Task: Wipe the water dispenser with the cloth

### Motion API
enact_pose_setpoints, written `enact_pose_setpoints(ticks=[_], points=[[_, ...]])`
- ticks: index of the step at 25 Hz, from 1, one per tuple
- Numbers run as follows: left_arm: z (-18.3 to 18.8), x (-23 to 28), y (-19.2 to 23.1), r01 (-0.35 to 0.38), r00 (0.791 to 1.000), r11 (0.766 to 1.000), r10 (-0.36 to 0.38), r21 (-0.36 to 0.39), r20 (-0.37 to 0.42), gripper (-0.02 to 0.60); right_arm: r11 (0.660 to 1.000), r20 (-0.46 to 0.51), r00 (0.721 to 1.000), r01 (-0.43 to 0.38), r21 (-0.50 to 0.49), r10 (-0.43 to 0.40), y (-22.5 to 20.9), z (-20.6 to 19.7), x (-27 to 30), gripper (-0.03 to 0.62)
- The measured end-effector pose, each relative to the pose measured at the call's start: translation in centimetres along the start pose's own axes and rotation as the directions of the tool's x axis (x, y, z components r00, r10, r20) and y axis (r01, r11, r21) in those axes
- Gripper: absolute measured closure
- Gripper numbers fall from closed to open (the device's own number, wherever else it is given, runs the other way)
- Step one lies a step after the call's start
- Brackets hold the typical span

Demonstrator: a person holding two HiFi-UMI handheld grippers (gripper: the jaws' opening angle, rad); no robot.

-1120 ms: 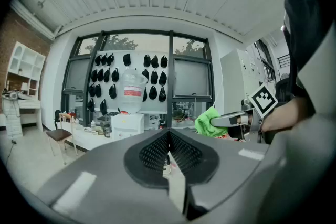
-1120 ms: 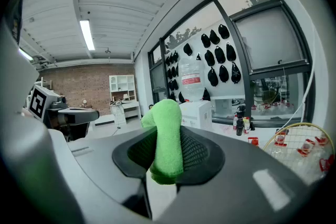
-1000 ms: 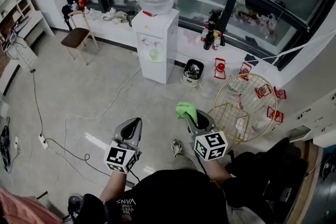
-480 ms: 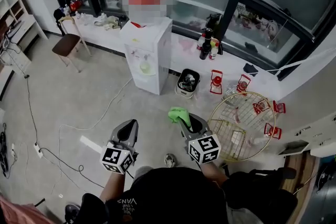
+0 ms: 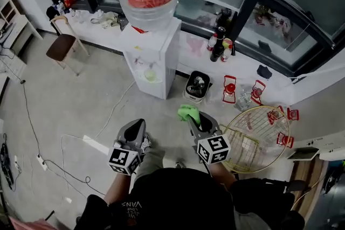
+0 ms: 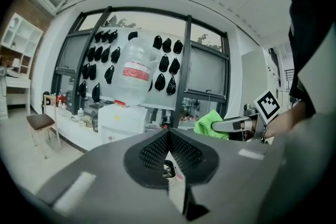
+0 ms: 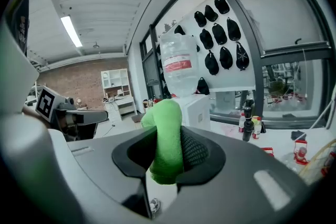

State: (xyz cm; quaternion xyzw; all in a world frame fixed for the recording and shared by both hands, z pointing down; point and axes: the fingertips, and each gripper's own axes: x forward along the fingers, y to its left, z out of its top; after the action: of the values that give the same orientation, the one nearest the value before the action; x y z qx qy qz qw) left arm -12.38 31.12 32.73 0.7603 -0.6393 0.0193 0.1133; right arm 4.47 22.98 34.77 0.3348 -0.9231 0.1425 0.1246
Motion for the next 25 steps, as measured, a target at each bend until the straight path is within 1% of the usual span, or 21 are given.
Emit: enact_pose_setpoints(ticks=[4, 9, 11, 14, 16, 18, 20, 23, 25], points=[[2.0, 3.7, 5.2, 0.058, 0.998, 0.998, -0.057, 0.022, -0.035, 0.58, 0.996, 0.005, 0.997, 0.077, 0.037, -0.077, -0.9, 2.1, 5.0, 0.479], [4.5, 8.3, 11.4, 0.144, 0.988, 0.988, -0.14, 0.06, -0.061, 0.58, 0.982, 0.03, 0.984, 0.176, 0.062, -0.178, -1.5, 4.8, 10.6, 0.48], [5.1, 10.1, 13.0, 0.181, 0.982, 0.981, -0.176, 0.07, -0.067, 0.58, 0.975, 0.028, 0.977, 0.209, 0.07, -0.211, -1.7, 5.2, 12.4, 0.479], [5.7, 12.6, 14.5, 0.251, 0.967, 0.965, -0.245, 0.08, -0.068, 0.58, 0.967, 0.017, 0.969, 0.243, 0.077, -0.245, -2.1, 5.5, 14.8, 0.48], [5.6, 14.3, 15.1, 0.285, 0.957, 0.955, -0.279, 0.081, -0.076, 0.58, 0.965, 0.007, 0.968, 0.25, 0.078, -0.252, -2.6, 5.4, 16.5, 0.479], [5.3, 15.9, 15.0, 0.3, 0.952, 0.952, -0.294, 0.068, -0.081, 0.58, 0.966, -0.003, 0.969, 0.247, 0.079, -0.248, -3.5, 5.1, 17.9, 0.479], [4.5, 17.2, 14.4, 0.312, 0.946, 0.949, -0.306, 0.052, -0.105, 0.58, 0.968, -0.01, 0.971, 0.237, 0.085, -0.237, -4.7, 4.6, 19.2, 0.479], [3.2, 19.4, 13.4, 0.317, 0.939, 0.948, -0.31, 0.027, -0.149, 0.58, 0.976, -0.029, 0.979, 0.204, 0.08, -0.202, -6.6, 3.5, 21.4, 0.48], [2.4, 21.2, 12.9, 0.306, 0.941, 0.952, -0.299, 0.021, -0.156, 0.58, 0.985, -0.053, 0.986, 0.162, 0.057, -0.159, -7.8, 2.8, 23.0, 0.48]])
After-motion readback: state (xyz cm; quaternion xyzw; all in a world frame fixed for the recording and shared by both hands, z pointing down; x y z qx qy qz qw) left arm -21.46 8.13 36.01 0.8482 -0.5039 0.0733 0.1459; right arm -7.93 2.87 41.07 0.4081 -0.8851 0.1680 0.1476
